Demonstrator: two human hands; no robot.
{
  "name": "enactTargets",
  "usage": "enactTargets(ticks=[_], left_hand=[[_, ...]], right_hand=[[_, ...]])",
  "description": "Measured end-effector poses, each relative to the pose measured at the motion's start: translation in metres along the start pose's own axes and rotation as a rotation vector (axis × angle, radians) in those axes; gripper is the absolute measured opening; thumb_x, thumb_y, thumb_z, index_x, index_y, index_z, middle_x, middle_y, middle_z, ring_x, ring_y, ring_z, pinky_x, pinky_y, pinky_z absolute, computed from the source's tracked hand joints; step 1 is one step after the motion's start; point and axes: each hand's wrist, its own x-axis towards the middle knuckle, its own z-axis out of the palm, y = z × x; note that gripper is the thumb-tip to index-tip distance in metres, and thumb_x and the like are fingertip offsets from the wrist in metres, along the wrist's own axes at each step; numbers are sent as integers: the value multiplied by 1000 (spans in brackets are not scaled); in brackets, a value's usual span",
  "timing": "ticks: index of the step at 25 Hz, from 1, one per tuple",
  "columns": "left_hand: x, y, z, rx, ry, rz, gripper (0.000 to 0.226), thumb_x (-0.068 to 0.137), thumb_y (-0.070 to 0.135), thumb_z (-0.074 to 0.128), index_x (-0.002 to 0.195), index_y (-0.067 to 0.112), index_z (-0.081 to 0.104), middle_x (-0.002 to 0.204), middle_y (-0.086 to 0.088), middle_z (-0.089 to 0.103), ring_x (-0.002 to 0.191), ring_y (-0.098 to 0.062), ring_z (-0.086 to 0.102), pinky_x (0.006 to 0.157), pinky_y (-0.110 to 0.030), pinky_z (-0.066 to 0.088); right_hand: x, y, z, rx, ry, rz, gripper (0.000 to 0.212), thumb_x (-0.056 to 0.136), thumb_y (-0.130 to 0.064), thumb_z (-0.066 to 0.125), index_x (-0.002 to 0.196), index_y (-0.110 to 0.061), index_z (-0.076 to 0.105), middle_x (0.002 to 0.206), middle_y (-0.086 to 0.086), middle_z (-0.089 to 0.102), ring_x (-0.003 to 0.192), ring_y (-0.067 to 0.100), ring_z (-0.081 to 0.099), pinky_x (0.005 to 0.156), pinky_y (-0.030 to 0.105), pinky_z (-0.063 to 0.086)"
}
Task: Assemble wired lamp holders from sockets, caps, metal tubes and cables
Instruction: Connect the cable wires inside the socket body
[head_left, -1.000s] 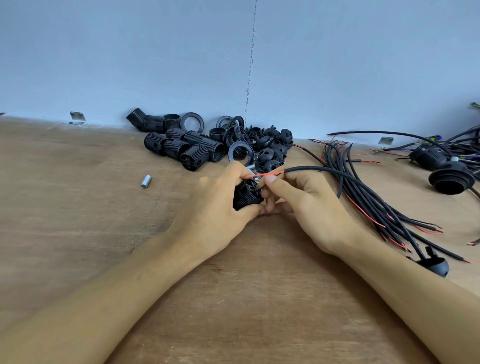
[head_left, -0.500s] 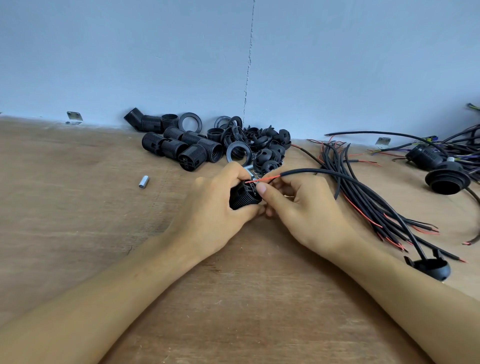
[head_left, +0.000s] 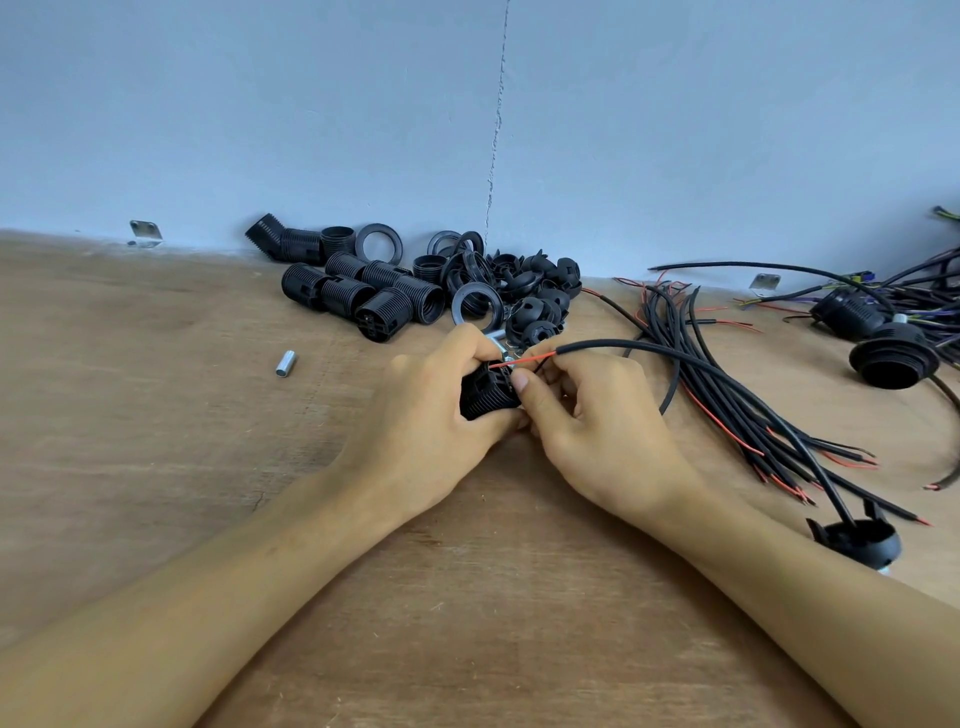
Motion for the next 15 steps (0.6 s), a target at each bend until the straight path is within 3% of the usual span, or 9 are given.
enactTargets(ticks=[3,7,12,15], left_hand=[[0,1,0,-5,0,0,36,72,41,73,102,23,64,82,13,75,78,-1,66,65,-17,48],[-1,3,-1,18,-22,5,34,74,35,77,102,22,62,80,12,74,73,-4,66,64,-23,48],[-1,6,-1,62,-50,19,34,77,33,75,105,20,61,81,9,73,72,-7,64,64,-23,46],[0,6,0,82,-46,23,36,76,36,71,105,19,60,82,5,74,72,-11,65,64,-24,46]], right_hand=[[0,0,-1,19,-15,14,22,96,-16,63,75,-8,63,62,0,65,62,16,60,55,19,42],[0,-1,-1,20,-9,-1,21,95,-13,64,75,-7,63,60,-3,63,64,15,60,55,11,37],[-1,0,-2,-37,29,-90,22,92,-15,63,72,-19,58,60,-6,60,64,11,56,56,8,35],[-2,1,-1,-80,38,-107,15,92,-18,60,79,-14,64,64,-7,62,68,11,55,59,12,39]])
